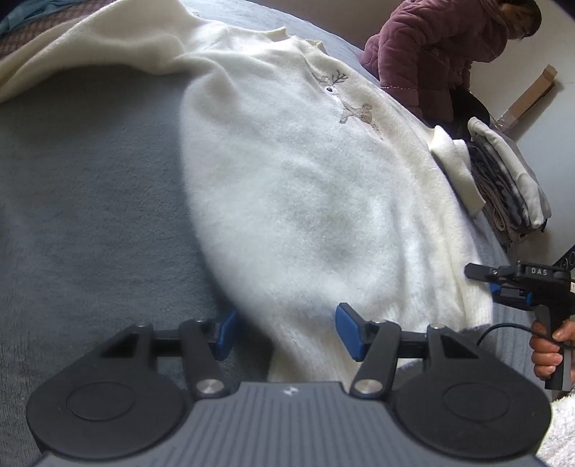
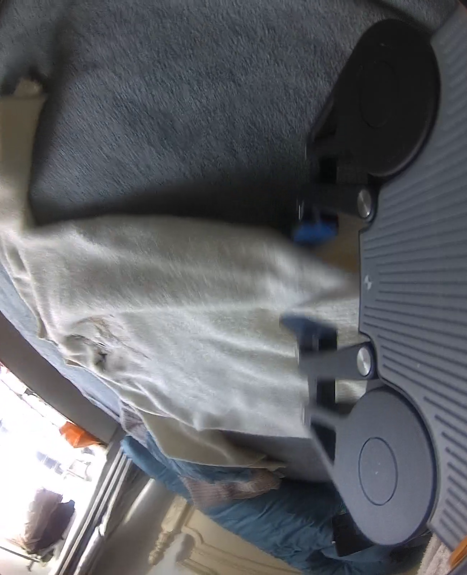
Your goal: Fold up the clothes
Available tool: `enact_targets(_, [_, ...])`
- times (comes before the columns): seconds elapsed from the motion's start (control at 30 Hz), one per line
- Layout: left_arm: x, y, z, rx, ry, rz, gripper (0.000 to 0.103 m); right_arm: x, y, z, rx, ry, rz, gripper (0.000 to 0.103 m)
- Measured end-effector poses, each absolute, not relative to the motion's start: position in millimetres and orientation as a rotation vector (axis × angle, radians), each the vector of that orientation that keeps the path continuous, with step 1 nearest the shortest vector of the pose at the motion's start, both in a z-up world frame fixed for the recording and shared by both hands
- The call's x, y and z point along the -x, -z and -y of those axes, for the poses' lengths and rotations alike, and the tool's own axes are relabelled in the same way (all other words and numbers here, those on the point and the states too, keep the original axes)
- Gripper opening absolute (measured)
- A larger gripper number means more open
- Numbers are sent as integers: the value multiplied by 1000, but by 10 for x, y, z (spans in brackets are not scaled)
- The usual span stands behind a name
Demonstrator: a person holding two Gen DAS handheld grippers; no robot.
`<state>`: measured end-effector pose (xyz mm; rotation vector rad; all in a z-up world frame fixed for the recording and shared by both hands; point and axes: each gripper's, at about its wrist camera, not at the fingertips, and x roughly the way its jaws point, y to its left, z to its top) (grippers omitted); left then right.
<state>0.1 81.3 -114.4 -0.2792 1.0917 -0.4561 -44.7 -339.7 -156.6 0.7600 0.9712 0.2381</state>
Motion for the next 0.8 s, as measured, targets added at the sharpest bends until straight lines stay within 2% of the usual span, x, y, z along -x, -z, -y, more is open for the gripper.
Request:
enact_targets(0.27, [8,1151,-793,266,456,-1088,58,573,1637,3869,-1009,-160,-865,25])
enact_targets(0.47, [22,1146,-759,235,458,-1079,60,460,1746,3802,-1007,-162,-876,25])
enact_targets(0.53, [27,1142,-736,219,460,-1077,60,439,1713,3792,-984,-157,-850,18])
enact_targets(0.57, [29,1141,-730,214,461,-1076,60,445,1659,3796,-964,-160,-825,10])
enact_targets(0.8, [17,1156,-747,235,486,-1081,67,474,1257,4010,-786,-105,-740,5])
